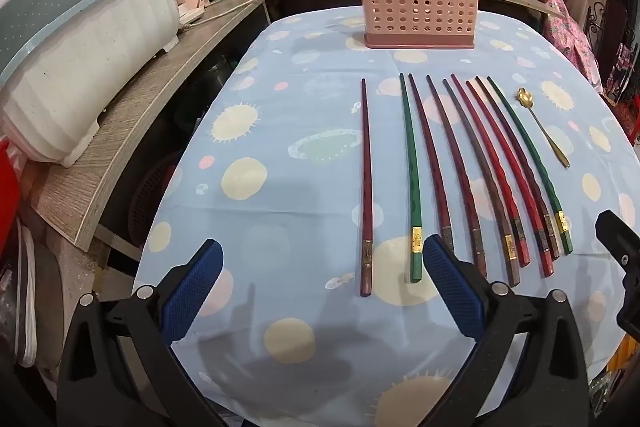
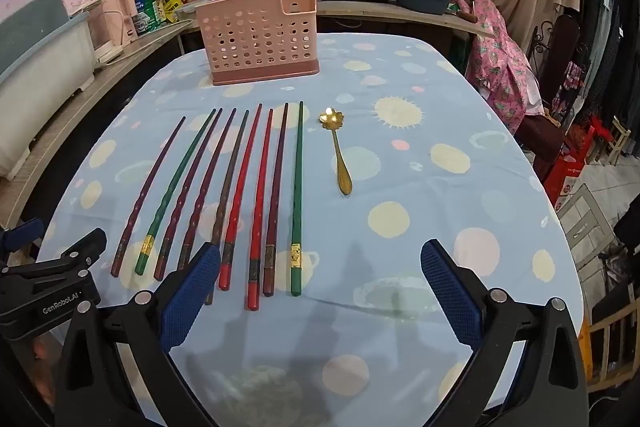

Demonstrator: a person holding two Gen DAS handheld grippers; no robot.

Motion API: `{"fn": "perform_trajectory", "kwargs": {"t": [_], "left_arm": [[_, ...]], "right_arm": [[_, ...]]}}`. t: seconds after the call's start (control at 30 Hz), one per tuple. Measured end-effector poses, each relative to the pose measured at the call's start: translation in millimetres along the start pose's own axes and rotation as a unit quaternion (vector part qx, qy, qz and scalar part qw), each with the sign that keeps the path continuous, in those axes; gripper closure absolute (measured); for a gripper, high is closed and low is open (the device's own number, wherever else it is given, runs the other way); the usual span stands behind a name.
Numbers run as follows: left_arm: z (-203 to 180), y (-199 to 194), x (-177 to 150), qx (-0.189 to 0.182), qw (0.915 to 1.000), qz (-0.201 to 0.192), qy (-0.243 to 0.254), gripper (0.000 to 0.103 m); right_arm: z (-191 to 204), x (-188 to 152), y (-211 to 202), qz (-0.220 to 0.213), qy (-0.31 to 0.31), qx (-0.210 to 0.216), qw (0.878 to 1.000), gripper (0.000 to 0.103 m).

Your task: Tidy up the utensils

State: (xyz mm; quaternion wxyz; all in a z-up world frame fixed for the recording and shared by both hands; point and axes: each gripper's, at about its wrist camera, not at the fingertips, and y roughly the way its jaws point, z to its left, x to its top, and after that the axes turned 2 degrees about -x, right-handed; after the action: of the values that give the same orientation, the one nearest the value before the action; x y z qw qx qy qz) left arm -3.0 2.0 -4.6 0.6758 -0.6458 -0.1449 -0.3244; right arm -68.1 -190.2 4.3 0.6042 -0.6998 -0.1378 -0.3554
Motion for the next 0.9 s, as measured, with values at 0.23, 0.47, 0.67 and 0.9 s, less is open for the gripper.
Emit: {"fn": "perform_trajectory", "kwargs": {"t": [0.23,0.47,0.67,0.9], "left_arm": [[-3,-2,1,0.001,1.0000,0.004,0.000,0.008],[-2,-2,1,0.001,1.0000,0.007,0.001,0.007],[-3,-4,-1,-0.001,0.9999,0.011,0.000,0.008],[-5,-8,-6,-0.002,0.9999,0.012,0.003,0.008]], "right_arm": [[0,-1,-1,0.002,0.001,0.003,1.000,0.007],[0,0,-2,0.006,0.003,0.007,1.000,0.007],[1,-7,-3,0.004,-0.001,0.010,1.000,0.007],[4,-9,-6,0.004,-0.009,0.009,1.000,0.007]]}}
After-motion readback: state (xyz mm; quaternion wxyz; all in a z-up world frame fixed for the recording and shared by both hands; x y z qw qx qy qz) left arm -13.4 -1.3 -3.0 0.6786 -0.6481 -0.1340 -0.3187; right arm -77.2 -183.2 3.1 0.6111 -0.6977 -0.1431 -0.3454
